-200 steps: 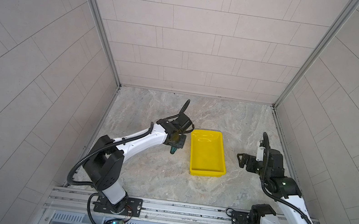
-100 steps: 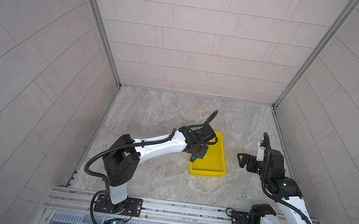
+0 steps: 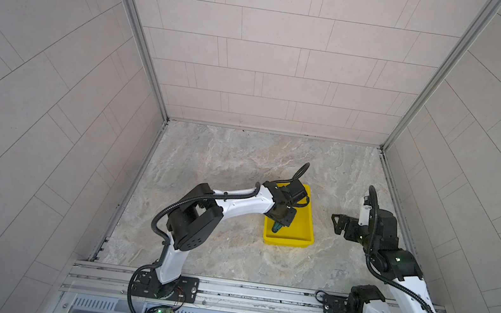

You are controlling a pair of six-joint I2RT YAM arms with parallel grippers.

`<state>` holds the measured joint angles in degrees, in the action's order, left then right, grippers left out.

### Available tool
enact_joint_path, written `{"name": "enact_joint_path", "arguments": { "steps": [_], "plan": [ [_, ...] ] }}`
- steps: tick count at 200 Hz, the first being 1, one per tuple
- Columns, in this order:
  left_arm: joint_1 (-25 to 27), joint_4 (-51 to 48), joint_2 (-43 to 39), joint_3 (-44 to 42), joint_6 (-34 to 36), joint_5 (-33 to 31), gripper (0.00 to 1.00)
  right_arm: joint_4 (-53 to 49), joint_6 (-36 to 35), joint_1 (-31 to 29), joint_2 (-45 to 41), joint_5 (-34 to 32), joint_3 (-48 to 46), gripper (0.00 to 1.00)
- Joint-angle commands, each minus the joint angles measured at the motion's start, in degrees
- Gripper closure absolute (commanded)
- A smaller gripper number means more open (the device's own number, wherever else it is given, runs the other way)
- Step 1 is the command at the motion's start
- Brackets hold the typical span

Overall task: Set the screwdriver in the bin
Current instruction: 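Lift the screwdriver with the left gripper and carry it over the yellow tray, then lower the screwdriver into the tray and open the left gripper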

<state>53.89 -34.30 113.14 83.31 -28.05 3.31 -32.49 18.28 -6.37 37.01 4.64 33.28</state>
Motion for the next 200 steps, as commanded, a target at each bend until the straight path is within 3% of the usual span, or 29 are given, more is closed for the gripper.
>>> {"name": "enact_joint_path", "arguments": {
  "steps": [1, 51, 67, 77, 104, 154, 200],
  "plan": [
    [-0.1, 0.9, 1.3, 2.2, -0.6, -0.2, 1.0, -0.5, 0.1, 0.0, -0.5, -0.7, -0.4, 0.0],
    [-0.1, 0.1, 4.5, 3.2, 0.0, -0.5, 0.96, -0.2, -0.1, 0.0, 0.3, -0.8, -0.5, 0.0],
    [-0.1, 0.0, 4.8, 3.4, 0.1, -0.5, 0.89, -0.1, -0.1, 0.0, 0.3, -0.9, -0.5, 0.0],
    [-0.1, 0.0, 4.7, 3.5, 0.1, -0.8, 0.78, -0.1, -0.1, 0.0, 0.4, -0.9, -0.6, 0.0],
    [-0.1, 0.2, 5.0, 4.0, 0.4, -1.0, 0.68, 0.0, -0.1, 0.0, 0.5, -1.0, -0.6, 0.0],
    [-0.1, -0.9, 6.5, 6.6, 1.5, -0.8, 0.6, 0.1, -0.2, 0.0, 0.8, -1.1, -0.7, 0.0],
    [-0.2, -1.3, 6.3, 8.7, 1.5, -1.5, 0.46, 0.2, -0.2, 0.0, 0.8, -1.2, -0.7, 0.0]
  ]
}}
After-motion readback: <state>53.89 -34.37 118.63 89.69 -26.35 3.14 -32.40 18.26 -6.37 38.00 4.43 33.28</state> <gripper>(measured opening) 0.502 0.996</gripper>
